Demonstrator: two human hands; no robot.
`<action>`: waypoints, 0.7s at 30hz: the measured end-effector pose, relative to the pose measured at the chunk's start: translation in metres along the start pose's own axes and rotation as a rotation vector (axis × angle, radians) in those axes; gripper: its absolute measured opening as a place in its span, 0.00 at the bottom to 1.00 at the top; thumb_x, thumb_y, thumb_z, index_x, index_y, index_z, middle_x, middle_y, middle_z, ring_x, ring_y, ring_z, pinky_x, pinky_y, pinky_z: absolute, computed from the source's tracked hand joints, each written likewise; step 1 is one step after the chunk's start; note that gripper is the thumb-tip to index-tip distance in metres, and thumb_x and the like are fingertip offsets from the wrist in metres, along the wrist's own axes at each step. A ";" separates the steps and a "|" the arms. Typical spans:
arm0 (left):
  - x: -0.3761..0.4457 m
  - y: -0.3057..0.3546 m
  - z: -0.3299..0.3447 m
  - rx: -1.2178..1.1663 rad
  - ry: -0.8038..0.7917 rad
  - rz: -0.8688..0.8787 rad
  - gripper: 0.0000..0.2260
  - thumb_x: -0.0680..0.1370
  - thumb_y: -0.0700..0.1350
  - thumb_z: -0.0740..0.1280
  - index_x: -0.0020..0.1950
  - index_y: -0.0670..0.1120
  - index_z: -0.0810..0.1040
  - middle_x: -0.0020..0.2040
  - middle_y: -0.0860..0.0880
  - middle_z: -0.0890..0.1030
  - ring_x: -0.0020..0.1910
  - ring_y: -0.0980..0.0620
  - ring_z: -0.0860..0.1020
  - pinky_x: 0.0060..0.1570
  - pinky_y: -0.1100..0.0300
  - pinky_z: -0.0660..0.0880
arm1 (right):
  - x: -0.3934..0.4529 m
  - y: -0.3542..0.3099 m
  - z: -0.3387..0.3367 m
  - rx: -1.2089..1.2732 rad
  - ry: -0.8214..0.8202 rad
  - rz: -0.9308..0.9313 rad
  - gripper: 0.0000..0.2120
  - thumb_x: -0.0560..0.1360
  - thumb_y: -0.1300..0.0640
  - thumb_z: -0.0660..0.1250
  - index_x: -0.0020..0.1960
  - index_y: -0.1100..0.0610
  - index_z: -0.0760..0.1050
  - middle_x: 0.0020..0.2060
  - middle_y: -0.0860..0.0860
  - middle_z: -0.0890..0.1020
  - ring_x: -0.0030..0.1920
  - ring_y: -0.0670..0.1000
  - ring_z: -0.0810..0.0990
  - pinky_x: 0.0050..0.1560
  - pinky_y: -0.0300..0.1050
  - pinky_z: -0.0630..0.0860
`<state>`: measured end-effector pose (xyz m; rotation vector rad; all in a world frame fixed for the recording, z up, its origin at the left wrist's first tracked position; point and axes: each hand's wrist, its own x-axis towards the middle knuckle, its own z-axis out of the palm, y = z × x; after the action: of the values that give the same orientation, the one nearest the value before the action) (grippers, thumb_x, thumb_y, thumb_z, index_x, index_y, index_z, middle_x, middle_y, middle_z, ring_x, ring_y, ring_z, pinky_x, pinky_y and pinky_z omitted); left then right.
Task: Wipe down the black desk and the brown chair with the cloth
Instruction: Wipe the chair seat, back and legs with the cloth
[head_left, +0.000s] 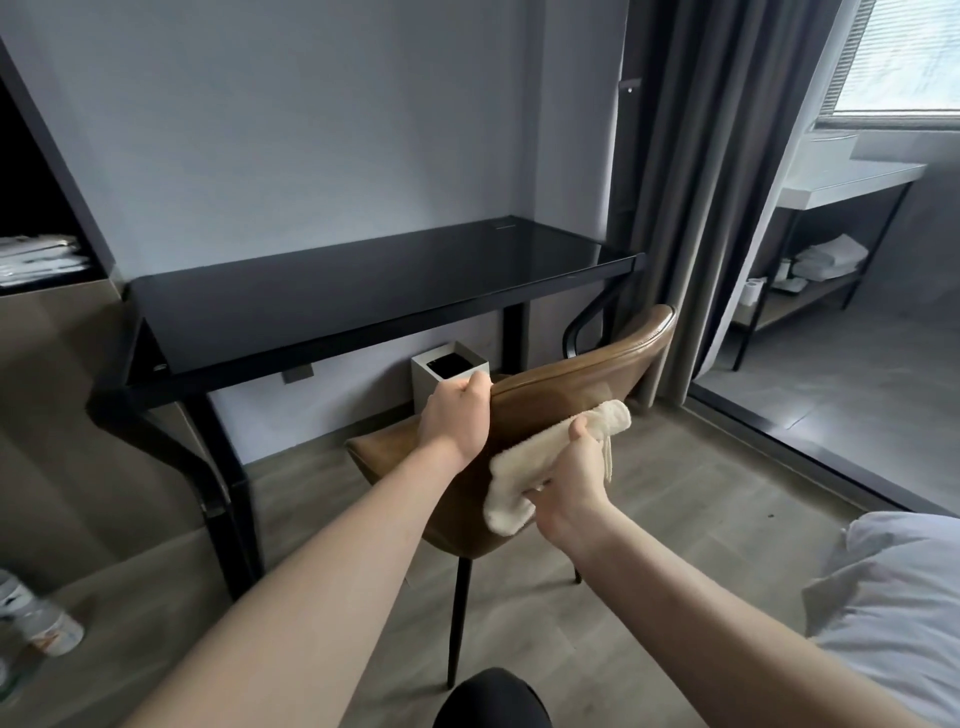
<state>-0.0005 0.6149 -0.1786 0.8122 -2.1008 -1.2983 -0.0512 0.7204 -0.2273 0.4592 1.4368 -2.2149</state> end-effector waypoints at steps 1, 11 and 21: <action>-0.001 0.000 0.000 0.002 -0.001 0.005 0.22 0.85 0.48 0.58 0.30 0.49 0.63 0.30 0.50 0.68 0.35 0.49 0.68 0.38 0.54 0.62 | 0.001 -0.003 -0.001 -0.017 0.024 -0.031 0.31 0.82 0.37 0.60 0.81 0.50 0.64 0.71 0.52 0.73 0.75 0.60 0.70 0.74 0.55 0.65; 0.008 -0.010 0.005 -0.010 0.000 0.100 0.24 0.84 0.49 0.57 0.27 0.51 0.59 0.21 0.56 0.62 0.25 0.56 0.65 0.35 0.60 0.60 | 0.109 -0.037 -0.017 -0.032 0.138 -0.068 0.19 0.80 0.34 0.57 0.63 0.42 0.76 0.65 0.43 0.78 0.62 0.49 0.74 0.68 0.52 0.65; 0.018 -0.022 0.008 -0.046 -0.013 0.136 0.23 0.77 0.56 0.55 0.23 0.50 0.63 0.24 0.55 0.64 0.30 0.53 0.67 0.36 0.56 0.65 | 0.230 -0.029 -0.046 -0.044 0.018 -0.162 0.31 0.73 0.30 0.60 0.71 0.43 0.76 0.65 0.49 0.81 0.67 0.55 0.78 0.75 0.58 0.70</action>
<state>-0.0140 0.5991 -0.1994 0.6315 -2.0890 -1.2778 -0.2582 0.7283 -0.3402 0.3602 1.5790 -2.3035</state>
